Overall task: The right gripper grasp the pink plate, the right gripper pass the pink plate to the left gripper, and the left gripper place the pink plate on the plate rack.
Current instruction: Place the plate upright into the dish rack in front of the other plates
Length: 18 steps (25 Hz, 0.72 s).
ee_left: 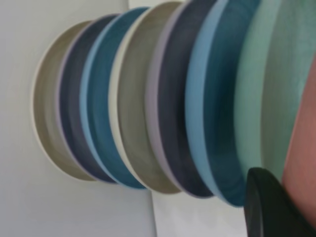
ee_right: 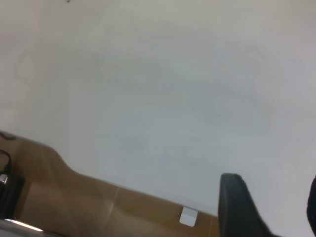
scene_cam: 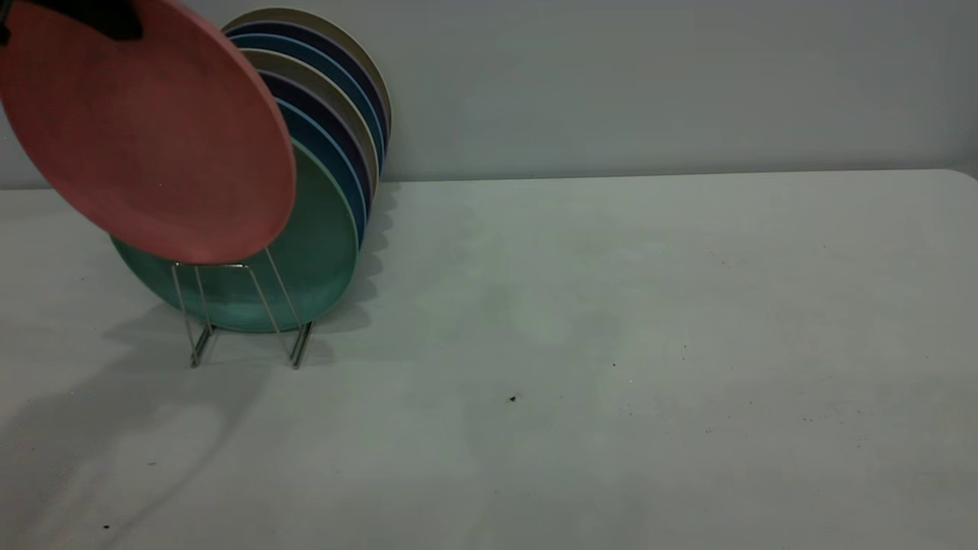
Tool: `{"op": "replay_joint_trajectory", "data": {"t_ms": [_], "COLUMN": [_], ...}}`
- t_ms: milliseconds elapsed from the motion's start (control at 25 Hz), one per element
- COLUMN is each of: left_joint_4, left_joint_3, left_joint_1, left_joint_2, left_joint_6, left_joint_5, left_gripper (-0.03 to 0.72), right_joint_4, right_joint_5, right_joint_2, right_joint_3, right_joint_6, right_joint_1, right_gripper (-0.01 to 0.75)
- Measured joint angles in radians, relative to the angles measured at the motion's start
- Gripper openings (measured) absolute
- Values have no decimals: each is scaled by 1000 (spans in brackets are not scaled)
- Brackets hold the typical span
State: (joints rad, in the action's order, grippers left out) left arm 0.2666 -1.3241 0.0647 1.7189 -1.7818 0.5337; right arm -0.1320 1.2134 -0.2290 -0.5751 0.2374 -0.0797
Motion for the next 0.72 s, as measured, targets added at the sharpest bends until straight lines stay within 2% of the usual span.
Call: {"op": "replay_joint_trajectory", "data": {"t_ms": [160,720], "left_joint_4": [-1,49], "left_joint_3": [40,55], "left_joint_1": [0,0], "left_joint_2": [2,107], "left_joint_6": [-4,-4], "left_joint_5": [-49,-76], "left_gripper": [80,80], "right_joint_4": [3,17], "right_joint_5": [1,9], "right_joint_2": [0,0], "right_joint_3": [0,0], "right_joint_6": [0,-2], "right_joint_1": [0,0], "right_gripper": [363,363]}}
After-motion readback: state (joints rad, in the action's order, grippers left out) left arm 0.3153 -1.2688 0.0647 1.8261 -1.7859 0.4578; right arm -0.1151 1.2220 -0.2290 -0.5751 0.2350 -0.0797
